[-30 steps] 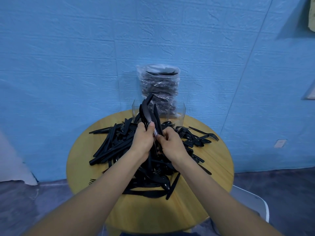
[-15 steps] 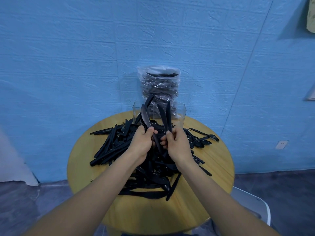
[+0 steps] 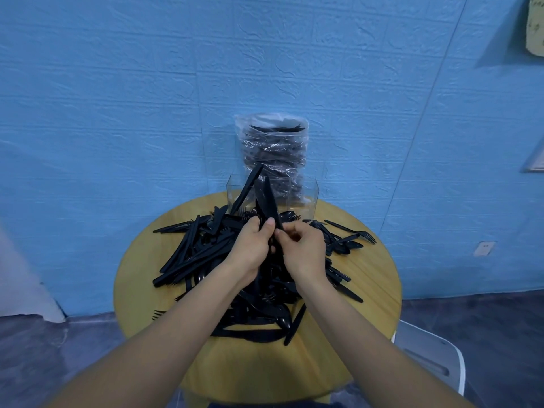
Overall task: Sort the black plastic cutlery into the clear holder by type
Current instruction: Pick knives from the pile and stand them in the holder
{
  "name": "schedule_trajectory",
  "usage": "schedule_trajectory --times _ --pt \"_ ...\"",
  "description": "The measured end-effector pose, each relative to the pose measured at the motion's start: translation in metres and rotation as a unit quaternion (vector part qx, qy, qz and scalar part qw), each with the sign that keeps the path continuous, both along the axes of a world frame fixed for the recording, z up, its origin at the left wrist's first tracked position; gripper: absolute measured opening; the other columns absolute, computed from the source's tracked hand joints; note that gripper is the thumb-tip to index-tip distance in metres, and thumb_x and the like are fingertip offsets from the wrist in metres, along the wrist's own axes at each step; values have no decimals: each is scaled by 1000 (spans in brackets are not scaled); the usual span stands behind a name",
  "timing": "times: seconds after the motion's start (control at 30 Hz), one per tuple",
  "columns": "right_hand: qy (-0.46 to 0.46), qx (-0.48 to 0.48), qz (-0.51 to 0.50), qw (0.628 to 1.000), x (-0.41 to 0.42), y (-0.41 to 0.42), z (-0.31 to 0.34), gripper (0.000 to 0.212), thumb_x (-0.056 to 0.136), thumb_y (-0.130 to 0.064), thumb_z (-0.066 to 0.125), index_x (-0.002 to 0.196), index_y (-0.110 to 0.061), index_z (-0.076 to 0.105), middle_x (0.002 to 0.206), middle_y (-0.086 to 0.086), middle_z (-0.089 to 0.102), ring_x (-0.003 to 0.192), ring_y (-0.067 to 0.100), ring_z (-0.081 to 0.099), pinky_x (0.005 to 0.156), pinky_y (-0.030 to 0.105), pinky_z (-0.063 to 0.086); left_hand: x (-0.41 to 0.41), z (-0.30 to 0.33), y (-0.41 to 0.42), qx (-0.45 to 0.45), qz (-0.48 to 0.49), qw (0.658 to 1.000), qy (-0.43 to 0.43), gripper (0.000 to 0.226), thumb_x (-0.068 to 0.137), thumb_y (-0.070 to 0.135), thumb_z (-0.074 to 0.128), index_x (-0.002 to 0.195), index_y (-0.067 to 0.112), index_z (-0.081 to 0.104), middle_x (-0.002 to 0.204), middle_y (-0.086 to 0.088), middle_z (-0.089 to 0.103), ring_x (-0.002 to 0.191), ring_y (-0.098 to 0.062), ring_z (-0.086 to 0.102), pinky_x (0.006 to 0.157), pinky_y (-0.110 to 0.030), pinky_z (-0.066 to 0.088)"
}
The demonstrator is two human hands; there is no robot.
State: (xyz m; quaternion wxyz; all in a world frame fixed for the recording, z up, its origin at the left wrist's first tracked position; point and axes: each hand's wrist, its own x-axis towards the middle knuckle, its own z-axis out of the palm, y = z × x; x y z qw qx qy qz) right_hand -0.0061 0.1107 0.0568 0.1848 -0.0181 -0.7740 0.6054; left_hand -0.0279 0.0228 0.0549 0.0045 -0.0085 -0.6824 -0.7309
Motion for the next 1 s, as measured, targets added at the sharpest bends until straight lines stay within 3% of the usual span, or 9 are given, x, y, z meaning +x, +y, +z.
schedule_trajectory --times 0.1,0.2,0.27,0.37,0.6,0.77,0.83,0.9,1.0 --pt "4 26 9 1000 4 1 3 17 92 -13 59 85 -13 74 73 0 69 59 -2 58 57 7 44 1 0 0 -9 2 1000 5 19 102 20 38 102 5 51 79 -2 57 58 -7 48 54 -20 42" --pt "-8 48 21 999 5 1 0 25 96 -16 53 85 -8 74 81 8 72 76 18 64 72 27 51 0 -1 -3 -22 7 1000 13 21 102 18 37 103 3 50 81 -3 56 62 -9 47 55 -20 41" --pt "-16 55 32 998 3 1 -2 29 97 -16 51 82 -3 72 80 14 69 75 27 62 70 36 50 2 -2 -4 -26 5 1000 15 19 102 18 36 99 5 49 81 -3 55 63 -10 46 55 -21 40" --pt "-26 59 47 997 0 0 -2 33 97 -14 49 76 3 67 70 19 63 62 20 49 60 30 40 3 -3 -5 -37 -4 999 17 22 102 19 36 102 1 49 84 -4 55 67 -11 47 59 -22 40" --pt "-51 61 78 994 -4 -3 2 34 97 -14 50 78 10 65 56 4 46 55 15 38 55 26 32 3 -6 -8 -16 1 1000 11 31 103 20 35 116 -4 48 96 -6 57 82 -11 53 68 -21 44" --pt "-66 13 89 994 -8 -7 0 27 94 -13 55 78 6 67 66 3 57 64 18 49 67 42 53 3 -4 -10 35 4 999 4 25 102 18 36 111 0 50 99 -7 58 88 -13 56 63 -18 50" --pt "-78 -46 89 992 -7 -7 2 18 92 -12 59 77 -7 68 66 1 59 61 12 54 63 32 55 5 -1 -12 49 2 999 -5 21 102 19 37 105 4 51 100 -10 58 88 -17 58 63 -24 51" --pt "-93 -99 96 986 -5 -6 5 16 89 -10 63 73 -10 63 65 3 58 58 9 55 58 23 55 5 0 -15 58 -6 998 -18 22 102 20 38 113 3 47 103 -14 57 83 -18 60 63 -26 54" --pt "-107 -102 108 983 -4 -5 5 17 86 -8 67 70 -8 62 64 3 60 57 10 57 57 19 54 5 -1 -23 20 0 999 -27 34 101 22 41 123 -3 41 118 -22 53 101 -26 58 88 -36 52"
